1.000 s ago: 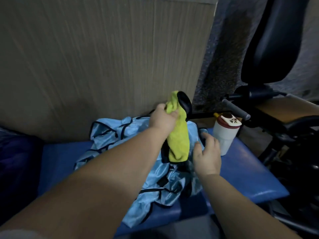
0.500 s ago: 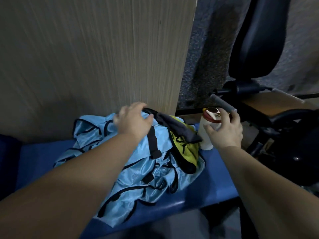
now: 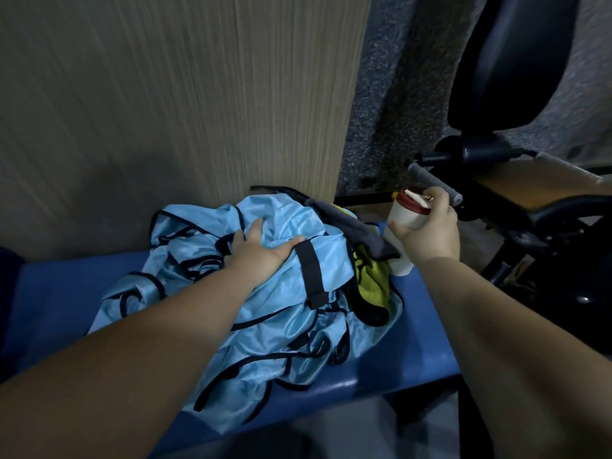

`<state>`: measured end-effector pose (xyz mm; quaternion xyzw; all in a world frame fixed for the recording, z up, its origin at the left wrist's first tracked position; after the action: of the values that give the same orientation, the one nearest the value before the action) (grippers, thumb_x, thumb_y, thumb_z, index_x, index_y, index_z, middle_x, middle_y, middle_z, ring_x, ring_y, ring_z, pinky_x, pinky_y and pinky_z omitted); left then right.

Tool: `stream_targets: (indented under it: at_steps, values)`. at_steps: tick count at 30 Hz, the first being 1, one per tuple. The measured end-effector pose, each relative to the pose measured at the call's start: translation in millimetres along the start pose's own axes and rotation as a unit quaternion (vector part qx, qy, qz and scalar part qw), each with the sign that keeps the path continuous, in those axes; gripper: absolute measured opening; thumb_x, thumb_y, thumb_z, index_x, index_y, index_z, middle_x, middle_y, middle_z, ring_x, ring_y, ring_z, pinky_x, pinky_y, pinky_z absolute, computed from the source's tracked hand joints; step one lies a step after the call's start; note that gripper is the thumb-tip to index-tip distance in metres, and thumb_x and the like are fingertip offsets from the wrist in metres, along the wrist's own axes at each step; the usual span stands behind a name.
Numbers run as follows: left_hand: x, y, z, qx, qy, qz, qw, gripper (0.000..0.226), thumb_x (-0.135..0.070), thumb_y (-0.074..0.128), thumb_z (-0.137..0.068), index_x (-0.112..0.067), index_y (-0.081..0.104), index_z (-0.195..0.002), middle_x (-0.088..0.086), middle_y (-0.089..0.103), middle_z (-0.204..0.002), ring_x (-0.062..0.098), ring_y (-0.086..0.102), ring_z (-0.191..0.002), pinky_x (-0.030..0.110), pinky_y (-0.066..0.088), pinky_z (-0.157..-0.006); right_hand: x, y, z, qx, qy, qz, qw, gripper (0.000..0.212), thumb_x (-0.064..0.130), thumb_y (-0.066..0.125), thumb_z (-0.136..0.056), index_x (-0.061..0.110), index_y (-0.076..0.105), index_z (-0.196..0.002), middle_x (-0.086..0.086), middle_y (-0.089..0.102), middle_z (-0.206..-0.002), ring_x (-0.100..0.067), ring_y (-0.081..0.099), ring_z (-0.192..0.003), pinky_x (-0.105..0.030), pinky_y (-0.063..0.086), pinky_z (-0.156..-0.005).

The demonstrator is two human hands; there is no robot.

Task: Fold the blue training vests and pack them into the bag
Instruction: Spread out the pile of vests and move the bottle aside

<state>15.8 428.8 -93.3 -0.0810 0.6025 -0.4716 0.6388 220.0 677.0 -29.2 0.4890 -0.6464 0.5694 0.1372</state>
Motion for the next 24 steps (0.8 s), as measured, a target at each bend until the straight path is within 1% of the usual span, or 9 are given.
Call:
stream_targets:
  at_steps: [2,4,7,11,13,16,18,22,24]
  values:
    - [-8.3,12.0,2.2,-0.001,0.007,0.005,1.000,0.134,-0.102,0.040,-0.033,-0.048,0.006,-0.151,-0.002,0.002,-0.162,0.034,0.015,-0.146,0.052,0.021,-0.118,-2.8,-2.9,-7.6,-0.001,-0.012,0.002,1.000,0.066,0.029,0.078,-0.078,0.027,0.040,-0.132,-0.012,0.042,-0.138,-0.035,0.055,-0.111,-0.036,0.044,-0.088]
    - [-18.3,24.1,4.0,-0.001,0.007,-0.003,1.000,0.122,-0.099,0.045,-0.048,-0.047,0.004,-0.151,-0.001,-0.002,-0.162,0.036,0.013,-0.146,0.052,0.020,-0.118,-7.7,-6.5,-14.2,-0.005,-0.025,0.022,0.999,0.063,0.027,0.077,-0.078,0.027,0.041,-0.130,-0.011,0.040,-0.138,-0.036,0.054,-0.111,-0.035,0.042,-0.087]
    - [-34.2,42.4,6.6,0.004,-0.001,-0.018,1.000,0.112,-0.092,0.049,-0.060,-0.047,0.001,-0.151,-0.002,-0.006,-0.163,0.041,0.010,-0.146,0.054,0.019,-0.118,-21.2,-12.4,-28.6,0.004,-0.004,0.011,1.000,0.070,0.028,0.079,-0.077,0.031,0.037,-0.133,-0.009,0.039,-0.141,-0.034,0.052,-0.118,-0.042,0.046,-0.094]
    - [-44.5,57.5,4.8,0.006,-0.008,-0.023,1.000,0.111,-0.090,0.049,-0.063,-0.046,0.000,-0.151,-0.003,-0.010,-0.163,0.043,0.005,-0.146,0.058,0.017,-0.117,-28.3,-15.2,-42.4,0.023,-0.016,-0.002,1.000,0.074,0.027,0.080,-0.077,0.033,0.035,-0.134,-0.006,0.041,-0.140,-0.029,0.050,-0.121,-0.044,0.046,-0.097]
    - [-46.6,60.0,1.3,0.006,-0.005,-0.026,1.000,0.110,-0.090,0.049,-0.063,-0.046,0.000,-0.152,-0.002,-0.010,-0.163,0.043,0.005,-0.146,0.058,0.017,-0.117,-27.2,-13.1,-46.5,0.029,-0.032,0.004,0.999,0.075,0.026,0.081,-0.076,0.033,0.035,-0.135,-0.005,0.042,-0.139,-0.029,0.050,-0.121,-0.043,0.046,-0.098]
    - [-49.8,62.7,-0.1,0.004,0.004,-0.018,1.000,0.109,-0.089,0.049,-0.064,-0.046,0.000,-0.152,-0.003,-0.011,-0.162,0.043,0.002,-0.146,0.058,0.017,-0.117,-26.3,-9.7,-54.3,0.038,-0.041,0.001,0.998,0.076,0.025,0.081,-0.075,0.035,0.035,-0.136,-0.002,0.042,-0.140,-0.026,0.049,-0.122,-0.037,0.044,-0.094]
    - [-50.8,65.4,1.5,-0.001,0.011,-0.015,1.000,0.109,-0.088,0.050,-0.065,-0.045,-0.001,-0.151,-0.004,-0.013,-0.162,0.042,-0.001,-0.147,0.058,0.016,-0.118,-26.2,-9.0,-59.4,0.040,-0.047,0.003,0.998,0.075,0.025,0.081,-0.075,0.034,0.036,-0.135,-0.001,0.042,-0.140,-0.026,0.048,-0.123,-0.037,0.044,-0.094]
    - [-54.2,72.2,3.9,-0.013,0.024,-0.037,0.999,0.108,-0.088,0.047,-0.067,-0.045,-0.004,-0.151,-0.004,-0.017,-0.161,0.042,-0.006,-0.147,0.056,0.016,-0.116,-32.2,-9.2,-68.5,0.035,-0.038,0.010,0.999,0.075,0.025,0.080,-0.076,0.032,0.036,-0.135,-0.005,0.042,-0.139,-0.028,0.050,-0.120,-0.036,0.043,-0.091]
    - [-58.1,76.3,4.3,-0.010,0.025,-0.035,0.999,0.107,-0.088,0.048,-0.068,-0.045,-0.005,-0.151,-0.004,-0.018,-0.161,0.042,-0.007,-0.147,0.056,0.017,-0.116,-35.1,-8.9,-71.7,0.030,-0.028,0.013,0.999,0.077,0.028,0.080,-0.075,0.032,0.035,-0.136,-0.008,0.043,-0.138,-0.031,0.051,-0.119,-0.041,0.046,-0.092]
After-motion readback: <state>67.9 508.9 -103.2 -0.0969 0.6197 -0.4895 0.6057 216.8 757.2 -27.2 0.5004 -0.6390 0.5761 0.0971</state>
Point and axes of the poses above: each hand's wrist, its own z-axis away from the middle knuckle, its own y-axis out of the palm, x = y × z, the point moved 8 cm from there along -z, towards the middle knuckle
